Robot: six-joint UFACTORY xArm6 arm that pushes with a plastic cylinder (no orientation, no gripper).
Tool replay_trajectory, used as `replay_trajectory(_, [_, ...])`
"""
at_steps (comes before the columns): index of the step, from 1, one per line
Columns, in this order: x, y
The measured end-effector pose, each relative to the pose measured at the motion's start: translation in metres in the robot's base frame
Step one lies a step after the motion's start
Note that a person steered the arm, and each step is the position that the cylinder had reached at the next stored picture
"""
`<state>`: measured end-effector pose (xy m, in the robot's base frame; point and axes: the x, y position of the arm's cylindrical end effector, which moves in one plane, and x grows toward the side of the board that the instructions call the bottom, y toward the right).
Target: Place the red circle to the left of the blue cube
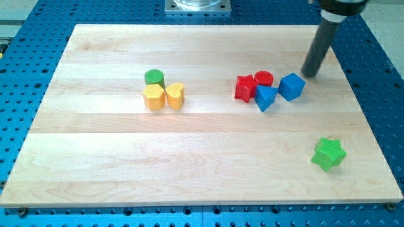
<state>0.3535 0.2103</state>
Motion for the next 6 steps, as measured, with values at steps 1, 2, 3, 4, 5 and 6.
replay_trajectory(1, [0.102,-0.012])
replay_trajectory(2, [0.103,-0.010])
replay_trajectory(3, [0.026,-0.031])
replay_trajectory(4, [-0.023,-0.097])
replay_trajectory(5, [0.004,-0.113])
replay_trajectory(6, [0.071,-0.067])
